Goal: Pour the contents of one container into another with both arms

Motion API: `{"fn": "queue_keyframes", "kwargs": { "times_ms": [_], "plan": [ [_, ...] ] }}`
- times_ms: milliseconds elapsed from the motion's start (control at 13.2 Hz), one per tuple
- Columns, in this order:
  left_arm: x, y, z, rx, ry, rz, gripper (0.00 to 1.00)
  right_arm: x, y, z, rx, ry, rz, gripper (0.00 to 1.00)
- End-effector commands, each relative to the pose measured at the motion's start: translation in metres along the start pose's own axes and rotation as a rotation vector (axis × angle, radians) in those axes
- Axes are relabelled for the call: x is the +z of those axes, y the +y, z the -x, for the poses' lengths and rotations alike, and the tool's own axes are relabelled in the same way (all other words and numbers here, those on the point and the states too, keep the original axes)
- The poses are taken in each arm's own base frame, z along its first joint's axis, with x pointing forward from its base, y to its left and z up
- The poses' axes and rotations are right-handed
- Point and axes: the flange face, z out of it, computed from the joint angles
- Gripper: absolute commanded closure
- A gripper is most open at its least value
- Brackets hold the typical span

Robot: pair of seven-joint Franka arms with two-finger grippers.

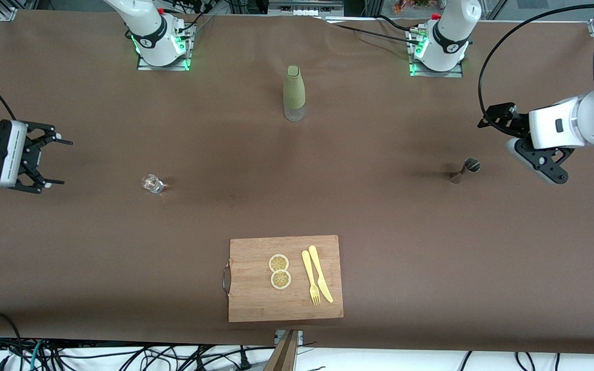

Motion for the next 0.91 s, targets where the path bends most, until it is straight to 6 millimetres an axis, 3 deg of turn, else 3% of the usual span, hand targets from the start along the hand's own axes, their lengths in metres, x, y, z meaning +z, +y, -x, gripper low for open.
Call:
{"fn": "queue_keyframes", "kwargs": {
  "times_ms": [0,228,379,455,607,834],
  "plan": [
    [-0.033,0.008,0.026,-0.03,0.014,-0.141,0.0,-0.029,-0.052,-0.022,0.222,-0.084,0.07,0.0],
    [-0.052,0.031,0.036,-0.334,0.064,-0.16,0.0,-0.051,-0.094,-0.034,0.419,-0.139,0.151,0.0],
    [-0.065,0.061,0.021,-0.338,0.11,-0.188,0.0,-0.054,-0.11,-0.044,0.532,-0.163,0.149,0.0],
    [-0.076,0.066,0.017,-0.358,0.164,-0.2,0.0,-0.061,-0.12,-0.049,0.573,-0.18,0.189,0.0],
    [-0.078,0.069,0.015,-0.366,0.185,-0.192,0.0,-0.066,-0.135,-0.06,0.688,-0.181,0.217,0.0],
    [-0.077,0.069,0.012,-0.406,0.194,-0.185,0.0,-0.069,-0.138,-0.061,0.784,-0.194,0.25,0.0]
  ]
}}
